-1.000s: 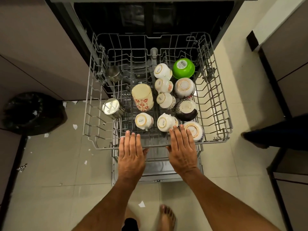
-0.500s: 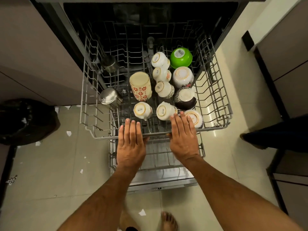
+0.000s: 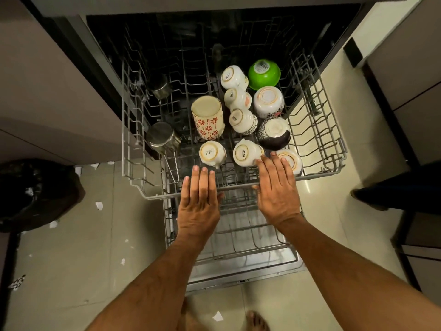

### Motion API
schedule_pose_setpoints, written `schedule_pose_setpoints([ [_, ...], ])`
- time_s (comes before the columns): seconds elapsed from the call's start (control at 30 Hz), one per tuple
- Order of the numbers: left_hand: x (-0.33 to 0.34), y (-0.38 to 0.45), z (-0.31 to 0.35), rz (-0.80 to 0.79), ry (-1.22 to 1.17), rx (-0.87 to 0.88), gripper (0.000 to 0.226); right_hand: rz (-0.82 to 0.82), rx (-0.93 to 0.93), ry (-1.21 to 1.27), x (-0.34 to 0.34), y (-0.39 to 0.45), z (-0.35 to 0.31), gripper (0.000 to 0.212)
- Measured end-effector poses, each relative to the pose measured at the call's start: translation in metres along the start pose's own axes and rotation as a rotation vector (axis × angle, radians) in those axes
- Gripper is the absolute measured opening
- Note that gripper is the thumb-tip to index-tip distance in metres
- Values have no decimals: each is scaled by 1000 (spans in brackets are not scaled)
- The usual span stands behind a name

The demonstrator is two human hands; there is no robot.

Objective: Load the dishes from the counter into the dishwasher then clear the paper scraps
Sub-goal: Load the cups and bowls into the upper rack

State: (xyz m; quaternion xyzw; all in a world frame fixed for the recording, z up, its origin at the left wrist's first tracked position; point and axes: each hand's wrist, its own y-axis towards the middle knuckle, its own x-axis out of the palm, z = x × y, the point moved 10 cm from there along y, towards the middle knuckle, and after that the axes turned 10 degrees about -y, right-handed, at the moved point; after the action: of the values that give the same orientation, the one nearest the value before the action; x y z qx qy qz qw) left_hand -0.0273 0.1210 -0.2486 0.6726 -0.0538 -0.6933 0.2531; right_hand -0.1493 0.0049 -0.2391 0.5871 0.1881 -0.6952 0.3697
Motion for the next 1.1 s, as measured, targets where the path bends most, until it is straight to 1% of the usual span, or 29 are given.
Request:
schedule_pose_setpoints([
  [0.27,9,45,-17,6,10,-24,74,11,-4,-19,6,46,8,62],
  [0.43,22,95,-38,-56,-15,-92,68,25,4,7,7,102,17,55],
  [0.53,32,126,-46,-123,2,-110,71,21,0,18,9,137,23,57],
  [0.73,47,187,-80,-149,53,-200,77,55,-10,25,13,204,26,55],
  [0.9,57,201,-88,-168,61,-201,79,112,-14,51,21,217,28,54],
  [1.1,68,224,-99,-201,69,-254,80,74,-29,19,27,247,32,55],
])
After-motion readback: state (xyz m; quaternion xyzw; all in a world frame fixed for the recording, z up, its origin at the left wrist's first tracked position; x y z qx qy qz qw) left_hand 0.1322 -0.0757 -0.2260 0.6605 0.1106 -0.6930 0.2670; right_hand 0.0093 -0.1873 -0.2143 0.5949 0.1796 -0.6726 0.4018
